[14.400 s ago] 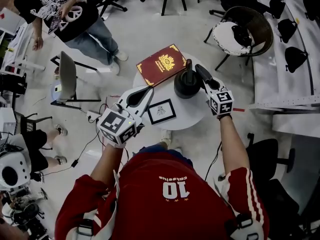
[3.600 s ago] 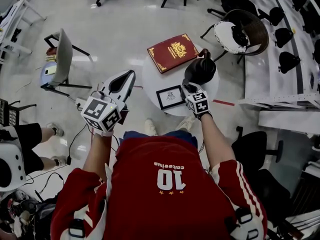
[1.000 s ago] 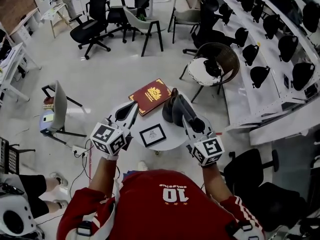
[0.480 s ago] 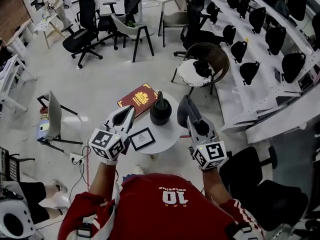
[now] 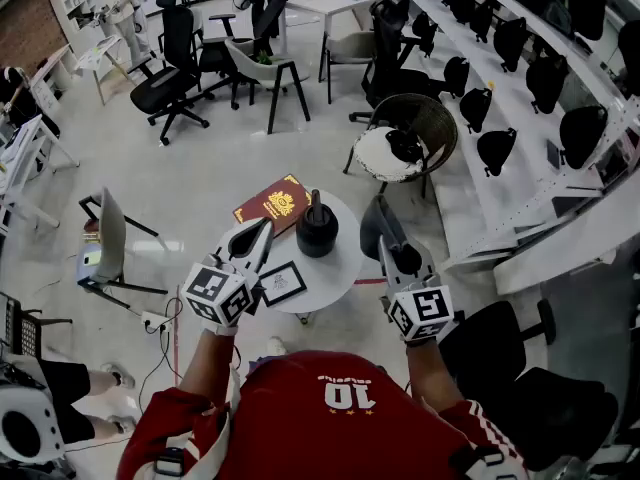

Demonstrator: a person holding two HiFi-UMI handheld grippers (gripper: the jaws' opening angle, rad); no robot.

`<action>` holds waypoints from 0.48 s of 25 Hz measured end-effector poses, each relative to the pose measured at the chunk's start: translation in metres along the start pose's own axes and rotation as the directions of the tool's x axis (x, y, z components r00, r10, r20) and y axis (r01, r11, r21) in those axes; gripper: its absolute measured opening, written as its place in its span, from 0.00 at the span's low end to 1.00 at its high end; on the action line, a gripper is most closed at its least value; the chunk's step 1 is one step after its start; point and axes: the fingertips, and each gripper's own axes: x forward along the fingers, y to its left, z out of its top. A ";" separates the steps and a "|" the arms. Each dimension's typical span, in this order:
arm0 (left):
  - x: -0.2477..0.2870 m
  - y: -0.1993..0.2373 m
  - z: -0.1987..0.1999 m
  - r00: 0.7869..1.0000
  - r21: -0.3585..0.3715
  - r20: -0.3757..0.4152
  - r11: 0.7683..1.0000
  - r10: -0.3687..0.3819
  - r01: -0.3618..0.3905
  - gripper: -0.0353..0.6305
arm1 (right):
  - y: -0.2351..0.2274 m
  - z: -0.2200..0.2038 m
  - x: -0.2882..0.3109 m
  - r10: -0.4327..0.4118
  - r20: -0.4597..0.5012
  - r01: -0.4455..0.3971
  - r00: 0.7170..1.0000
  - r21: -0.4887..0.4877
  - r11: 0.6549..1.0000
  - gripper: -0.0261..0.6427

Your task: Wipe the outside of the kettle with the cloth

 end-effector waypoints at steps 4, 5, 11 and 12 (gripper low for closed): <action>0.001 -0.002 0.002 1.000 0.005 0.007 1.000 0.006 -0.006 0.06 | -0.004 0.001 -0.002 0.001 0.005 -0.001 1.000 -0.001 1.000 0.12; 0.001 -0.003 0.001 1.000 0.004 0.007 1.000 0.008 -0.008 0.06 | -0.005 0.001 -0.002 0.001 0.006 -0.001 1.000 -0.003 1.000 0.12; -0.003 -0.002 -0.012 0.999 0.004 -0.018 1.000 0.029 -0.029 0.06 | -0.006 0.000 -0.006 0.002 0.004 -0.002 1.000 -0.003 1.000 0.12; -0.003 -0.002 -0.013 0.999 0.003 -0.020 1.000 0.030 -0.030 0.06 | -0.006 0.000 -0.006 0.002 0.003 -0.002 1.000 -0.005 1.000 0.12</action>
